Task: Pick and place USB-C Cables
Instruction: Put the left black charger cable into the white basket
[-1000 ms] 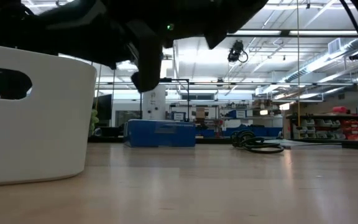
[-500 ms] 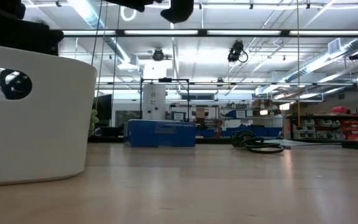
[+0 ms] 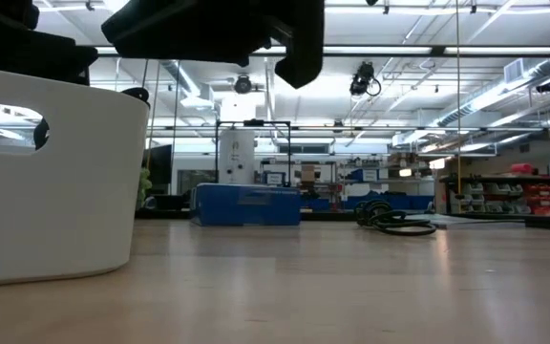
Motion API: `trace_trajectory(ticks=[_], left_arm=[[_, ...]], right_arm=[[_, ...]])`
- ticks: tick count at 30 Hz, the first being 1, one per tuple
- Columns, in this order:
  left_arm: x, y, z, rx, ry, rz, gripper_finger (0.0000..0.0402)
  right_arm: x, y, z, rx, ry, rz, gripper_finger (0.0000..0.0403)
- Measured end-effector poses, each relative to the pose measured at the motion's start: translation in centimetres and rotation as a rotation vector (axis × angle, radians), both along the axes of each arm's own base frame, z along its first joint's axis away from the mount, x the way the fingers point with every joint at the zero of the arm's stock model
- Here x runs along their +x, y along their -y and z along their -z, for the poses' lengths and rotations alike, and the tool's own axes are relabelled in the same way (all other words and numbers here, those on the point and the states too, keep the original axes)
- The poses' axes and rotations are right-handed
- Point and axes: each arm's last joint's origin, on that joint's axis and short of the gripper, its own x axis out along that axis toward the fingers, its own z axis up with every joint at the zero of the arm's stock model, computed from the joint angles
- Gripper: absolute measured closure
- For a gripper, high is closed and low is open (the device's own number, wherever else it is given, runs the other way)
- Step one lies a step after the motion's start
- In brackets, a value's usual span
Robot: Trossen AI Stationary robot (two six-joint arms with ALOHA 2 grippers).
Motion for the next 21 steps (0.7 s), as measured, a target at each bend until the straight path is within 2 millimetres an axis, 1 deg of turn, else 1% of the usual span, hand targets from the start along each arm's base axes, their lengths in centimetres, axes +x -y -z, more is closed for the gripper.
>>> trace_trajectory(ticks=[6,12,16,19,21], left_arm=[[0.0,0.0,0.0,0.000,0.000,0.000,0.0260],[0.0,0.0,0.0,-0.001,0.001,0.000,0.0260],[0.0,0.0,0.0,0.000,0.000,0.000,0.0260],[0.0,0.0,0.0,0.000,0.001,0.000,0.0260],[0.0,0.0,0.0,0.000,0.001,0.000,0.0260]], right_arm=[[0.5,1.3,1.5,0.124,-0.100,-0.054,0.0290],[0.2,2.1,2.7,0.137,-0.124,-0.111,0.0303],[0.1,2.1,2.9,0.140,-0.114,-0.141,0.0313],[-0.3,2.0,3.7,0.145,-0.119,-0.145,0.0317],[-0.3,1.8,3.7,0.160,-0.110,-0.148,0.0319]])
